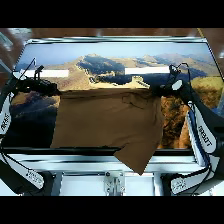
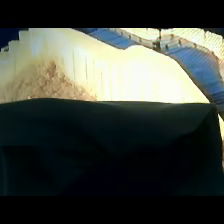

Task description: Fold the shirts.

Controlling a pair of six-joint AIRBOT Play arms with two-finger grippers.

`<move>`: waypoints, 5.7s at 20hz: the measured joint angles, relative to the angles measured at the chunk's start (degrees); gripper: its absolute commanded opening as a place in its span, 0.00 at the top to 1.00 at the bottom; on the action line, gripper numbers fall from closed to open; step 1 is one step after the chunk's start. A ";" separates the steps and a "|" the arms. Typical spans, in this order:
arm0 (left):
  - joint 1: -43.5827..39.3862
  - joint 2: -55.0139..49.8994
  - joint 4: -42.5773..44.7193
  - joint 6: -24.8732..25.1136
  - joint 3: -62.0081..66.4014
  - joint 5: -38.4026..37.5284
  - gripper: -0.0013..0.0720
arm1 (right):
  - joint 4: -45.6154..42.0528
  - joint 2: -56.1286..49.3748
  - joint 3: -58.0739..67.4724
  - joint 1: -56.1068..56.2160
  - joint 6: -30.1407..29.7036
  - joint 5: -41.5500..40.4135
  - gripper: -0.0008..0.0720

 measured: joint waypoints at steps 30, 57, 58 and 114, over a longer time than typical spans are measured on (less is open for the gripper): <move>-0.81 -4.68 10.56 -14.03 5.03 -25.79 0.57 | -12.20 0.46 -0.96 -2.25 17.31 25.88 0.33; 23.34 28.33 8.85 -4.63 -55.52 -16.22 0.21 | -12.15 28.41 -17.46 -29.53 -1.11 43.21 0.13; 23.39 28.41 8.13 -4.55 -56.22 -15.43 0.21 | -11.82 28.46 -17.55 -29.62 -1.33 43.01 0.13; 23.56 27.61 -0.61 4.26 -58.10 -10.78 0.92 | 5.92 30.49 -47.04 -6.88 -2.19 31.17 0.90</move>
